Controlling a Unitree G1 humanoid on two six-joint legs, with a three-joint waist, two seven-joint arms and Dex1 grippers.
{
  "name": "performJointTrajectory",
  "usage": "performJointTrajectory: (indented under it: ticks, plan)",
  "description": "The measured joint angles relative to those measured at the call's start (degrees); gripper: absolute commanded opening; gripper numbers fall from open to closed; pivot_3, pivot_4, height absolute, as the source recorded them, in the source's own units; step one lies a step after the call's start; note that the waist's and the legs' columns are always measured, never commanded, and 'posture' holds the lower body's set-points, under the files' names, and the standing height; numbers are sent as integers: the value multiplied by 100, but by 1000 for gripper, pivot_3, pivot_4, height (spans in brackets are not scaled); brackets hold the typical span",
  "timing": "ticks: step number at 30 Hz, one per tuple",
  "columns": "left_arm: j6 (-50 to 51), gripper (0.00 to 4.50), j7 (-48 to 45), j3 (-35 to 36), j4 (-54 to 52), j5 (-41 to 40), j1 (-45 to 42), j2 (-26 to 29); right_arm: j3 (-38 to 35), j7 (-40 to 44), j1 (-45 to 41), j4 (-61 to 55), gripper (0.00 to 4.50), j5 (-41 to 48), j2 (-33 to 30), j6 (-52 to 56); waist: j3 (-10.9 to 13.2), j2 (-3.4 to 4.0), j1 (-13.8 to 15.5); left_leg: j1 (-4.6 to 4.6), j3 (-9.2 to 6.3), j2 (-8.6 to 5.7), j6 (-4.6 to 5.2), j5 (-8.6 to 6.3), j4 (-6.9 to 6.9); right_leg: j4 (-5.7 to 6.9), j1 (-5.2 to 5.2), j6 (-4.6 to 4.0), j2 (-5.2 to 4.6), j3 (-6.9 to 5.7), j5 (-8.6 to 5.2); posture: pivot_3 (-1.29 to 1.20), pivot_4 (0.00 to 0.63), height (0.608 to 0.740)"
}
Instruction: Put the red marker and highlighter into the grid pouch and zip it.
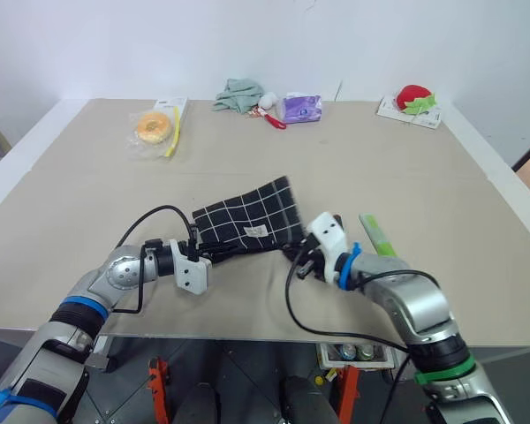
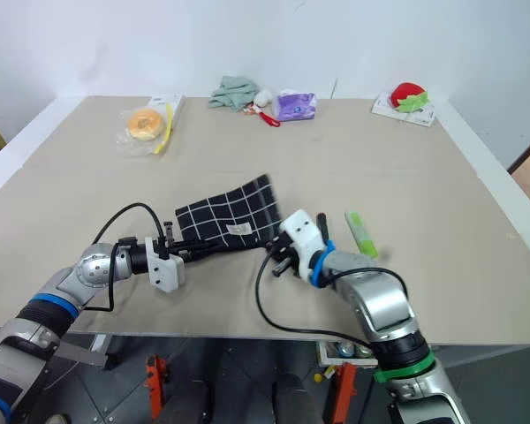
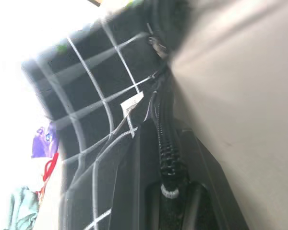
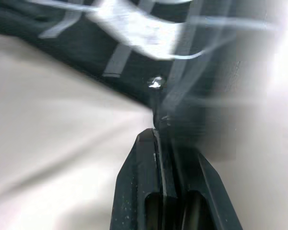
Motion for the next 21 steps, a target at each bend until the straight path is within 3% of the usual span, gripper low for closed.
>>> performJointTrajectory:
  ticks: [6,14,21]
  plan:
    - [93,0,-115,38,-104,-45,38,-1,-199,21,32,-14,104,34,-119,62,2,-1,-7,-1,0,3,2,-1,-18,0,-12,-3,5,0,-2,0,150,739]
    - [260,0,-199,139,-159,-199,40,-175,516,-137,-2,-437,104,-163,20,336,4,-6,-5,-4,0,2,1,-1,-20,0,-13,-6,4,0,-4,0,150,739]
    - [509,0,-247,269,-494,-437,126,-214,629,-221,-54,-456,104,-264,137,385,4,-7,-21,1,0,12,2,-1,-21,2,-13,-11,13,-2,-3,0,150,739]
